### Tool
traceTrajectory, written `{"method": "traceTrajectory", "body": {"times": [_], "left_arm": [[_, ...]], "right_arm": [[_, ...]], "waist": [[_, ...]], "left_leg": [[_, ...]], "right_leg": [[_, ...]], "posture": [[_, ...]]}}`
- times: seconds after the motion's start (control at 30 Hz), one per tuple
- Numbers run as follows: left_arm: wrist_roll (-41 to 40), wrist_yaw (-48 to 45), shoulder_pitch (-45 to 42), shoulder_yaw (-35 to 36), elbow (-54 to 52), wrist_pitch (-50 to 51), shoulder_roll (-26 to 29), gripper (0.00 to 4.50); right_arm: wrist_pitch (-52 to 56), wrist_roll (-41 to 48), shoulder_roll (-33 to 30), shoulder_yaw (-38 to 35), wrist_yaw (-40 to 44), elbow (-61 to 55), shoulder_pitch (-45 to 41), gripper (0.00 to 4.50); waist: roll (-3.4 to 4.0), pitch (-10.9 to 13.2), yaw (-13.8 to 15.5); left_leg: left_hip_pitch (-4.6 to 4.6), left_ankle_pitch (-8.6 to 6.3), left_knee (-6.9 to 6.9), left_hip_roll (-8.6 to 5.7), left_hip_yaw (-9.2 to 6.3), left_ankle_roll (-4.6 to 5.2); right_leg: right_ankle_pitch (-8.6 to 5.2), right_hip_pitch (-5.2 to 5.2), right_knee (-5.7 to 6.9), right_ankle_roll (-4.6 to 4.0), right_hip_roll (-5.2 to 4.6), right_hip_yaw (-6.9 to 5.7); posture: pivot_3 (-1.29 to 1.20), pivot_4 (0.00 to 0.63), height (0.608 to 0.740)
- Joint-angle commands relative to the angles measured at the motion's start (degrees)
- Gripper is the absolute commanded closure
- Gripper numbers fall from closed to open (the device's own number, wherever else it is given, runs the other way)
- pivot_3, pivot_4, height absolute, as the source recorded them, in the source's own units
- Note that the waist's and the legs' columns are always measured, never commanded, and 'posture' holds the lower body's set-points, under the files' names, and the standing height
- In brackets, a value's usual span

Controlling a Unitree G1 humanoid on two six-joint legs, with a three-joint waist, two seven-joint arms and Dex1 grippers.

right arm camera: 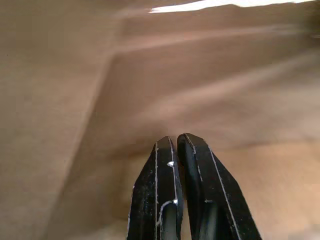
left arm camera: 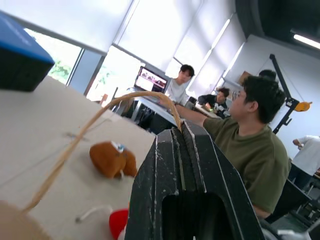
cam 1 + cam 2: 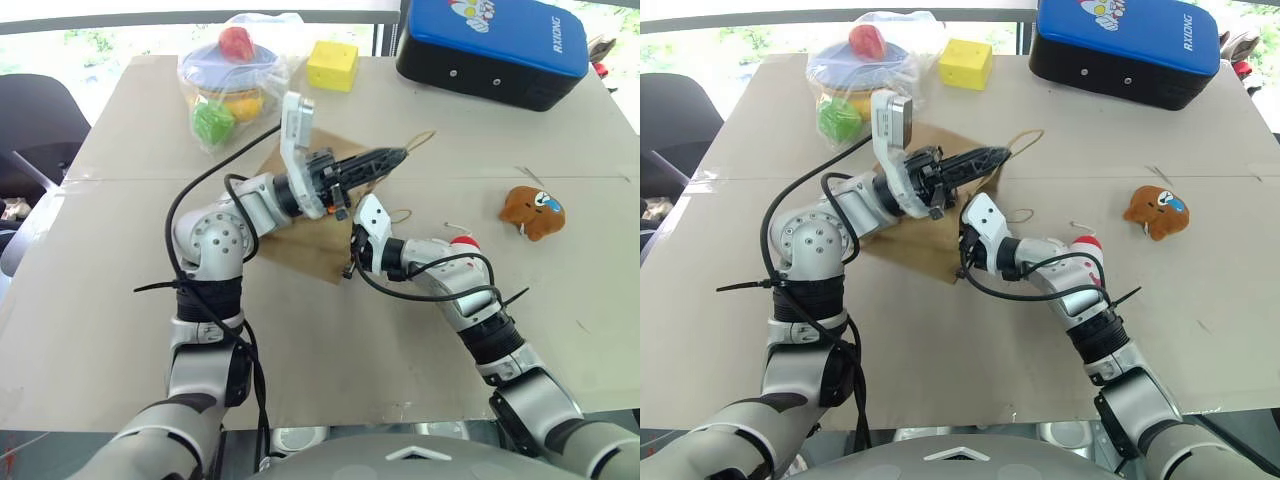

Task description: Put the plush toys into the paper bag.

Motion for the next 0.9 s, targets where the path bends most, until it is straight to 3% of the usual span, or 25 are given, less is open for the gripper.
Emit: {"method": "traceTrajectory", "body": {"times": [0.03, 0.3, 0.47, 0.63, 0.77, 0.9], "left_arm": [[-3.02, 0.61, -0.66, 0.70, -1.75, 0.78, -0.78, 4.50], [0.82, -0.63, 4.04, 0.43, -2.00, -1.72, 4.21, 4.50], [1.58, 0.51, 5.02, 2.92, 0.21, -4.94, 4.99, 4.50], [-2.65, 8.05, 2.68, 9.92, 1.57, -3.77, 4.11, 4.50], [-8.08, 13.54, 1.91, 15.61, 1.91, -1.25, 4.75, 4.50], [-9.73, 16.10, 1.73, 16.96, 1.33, -1.08, 4.74, 4.50]], "right_arm": [[-2.65, -1.20, 0.60, -3.34, -3.40, -3.53, 0.89, 4.43], [-7.66, -9.77, 1.82, -5.00, -12.53, 8.23, -2.39, 4.43], [-9.70, -11.39, 4.27, -4.09, -11.55, 19.65, -4.67, 4.43], [-11.74, -14.19, 5.94, -2.16, -9.52, 30.24, -5.53, 4.43], [-10.23, -13.78, 6.86, -3.94, -10.82, 29.88, -5.32, 4.43], [-7.99, -12.66, 6.30, -5.54, -11.01, 23.73, -3.59, 4.43]], "waist": [[0.00, 0.00, -0.03], [0.01, 0.01, -0.16], [0.00, 0.00, -0.05], [-0.13, -0.11, -0.52], [-0.26, -0.22, -1.00], [-0.29, -0.27, -1.16]], "left_leg": [[0.02, 0.00, -0.01, 0.01, 0.00, -0.01], [0.06, 0.05, -0.08, 0.04, 0.02, -0.08], [0.05, 0.05, -0.08, 0.04, 0.01, -0.09], [0.25, 0.05, -0.08, 0.08, 0.00, -0.09], [0.93, 0.05, -0.52, 0.09, 0.06, -0.09], [1.12, 0.27, -0.85, 0.11, -0.01, -0.47]], "right_leg": [[0.00, 0.00, 0.01, 0.00, 0.01, 0.00], [-0.01, -0.01, 0.02, -0.01, 0.14, 0.00], [-0.01, 0.00, -0.01, -0.02, 0.08, 0.00], [0.00, 0.15, 0.03, -0.04, 0.02, 0.02], [0.00, 0.59, 0.02, -0.05, -0.04, 0.10], [-0.01, 0.62, 0.02, -0.07, -0.02, 0.07]], "posture": [[0.00, 0.150, 0.740], [0.00, 0.150, 0.740], [0.00, 0.150, 0.740], [0.00, 0.150, 0.740], [0.00, 0.150, 0.740], [0.00, 0.150, 0.740]]}}
